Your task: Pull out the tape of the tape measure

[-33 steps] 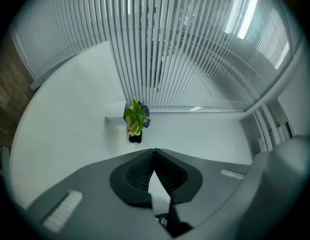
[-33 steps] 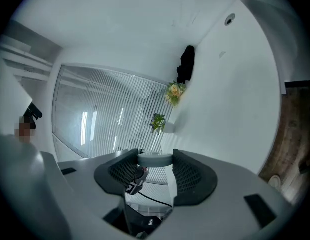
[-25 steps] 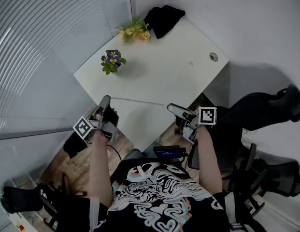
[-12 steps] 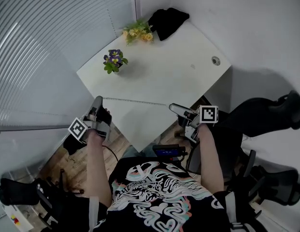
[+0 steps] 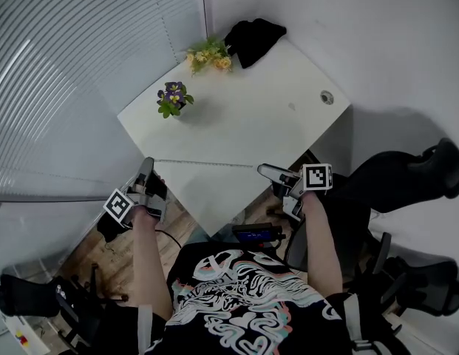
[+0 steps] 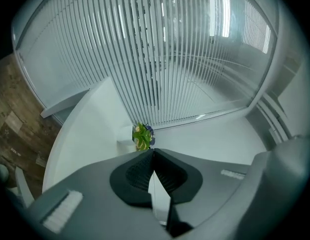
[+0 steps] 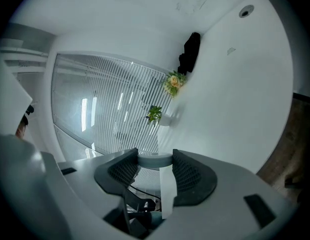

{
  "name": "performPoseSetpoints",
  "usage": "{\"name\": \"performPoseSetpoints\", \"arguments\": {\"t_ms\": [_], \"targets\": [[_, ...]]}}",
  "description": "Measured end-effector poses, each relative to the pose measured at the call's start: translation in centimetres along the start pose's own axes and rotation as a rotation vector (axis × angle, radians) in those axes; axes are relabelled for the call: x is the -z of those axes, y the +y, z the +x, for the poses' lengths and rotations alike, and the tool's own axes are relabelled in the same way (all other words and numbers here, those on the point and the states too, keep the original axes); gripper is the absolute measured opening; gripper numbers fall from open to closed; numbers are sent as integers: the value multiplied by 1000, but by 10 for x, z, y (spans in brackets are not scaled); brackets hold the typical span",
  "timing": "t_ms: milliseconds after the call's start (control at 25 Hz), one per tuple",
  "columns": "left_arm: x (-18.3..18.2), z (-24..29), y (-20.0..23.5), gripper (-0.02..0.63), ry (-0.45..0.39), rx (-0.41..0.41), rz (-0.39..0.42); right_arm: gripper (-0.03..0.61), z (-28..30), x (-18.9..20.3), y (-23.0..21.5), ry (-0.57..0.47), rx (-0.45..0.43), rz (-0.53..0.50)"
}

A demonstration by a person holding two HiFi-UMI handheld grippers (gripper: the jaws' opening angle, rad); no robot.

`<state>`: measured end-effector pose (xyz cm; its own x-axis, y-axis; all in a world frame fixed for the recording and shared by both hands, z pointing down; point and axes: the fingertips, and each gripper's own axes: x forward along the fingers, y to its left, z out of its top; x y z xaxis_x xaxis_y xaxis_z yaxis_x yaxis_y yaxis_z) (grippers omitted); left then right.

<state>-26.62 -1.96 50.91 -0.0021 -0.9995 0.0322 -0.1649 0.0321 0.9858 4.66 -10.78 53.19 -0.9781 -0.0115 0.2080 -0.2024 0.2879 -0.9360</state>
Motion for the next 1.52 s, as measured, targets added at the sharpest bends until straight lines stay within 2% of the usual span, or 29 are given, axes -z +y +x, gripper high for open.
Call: {"name": "performPoseSetpoints", "arguments": {"t_ms": [360, 480, 600, 1000, 1520], "targets": [[-29, -18, 2, 3, -79, -10, 21, 219, -15, -2, -14, -6, 60, -13], [-32, -23, 2, 3, -84, -18, 32, 219, -13, -4, -8, -6, 24, -36], [-34, -25, 2, 3, -91, -20, 35, 219, -14, -2, -15, -3, 73, -5], [-43, -36, 1, 3, -138, -32, 34, 219, -17, 1, -26, 26, 111, -23], [-26, -18, 18, 3, -66, -50, 22, 219, -13, -3, -33, 29, 147, -5]]}}
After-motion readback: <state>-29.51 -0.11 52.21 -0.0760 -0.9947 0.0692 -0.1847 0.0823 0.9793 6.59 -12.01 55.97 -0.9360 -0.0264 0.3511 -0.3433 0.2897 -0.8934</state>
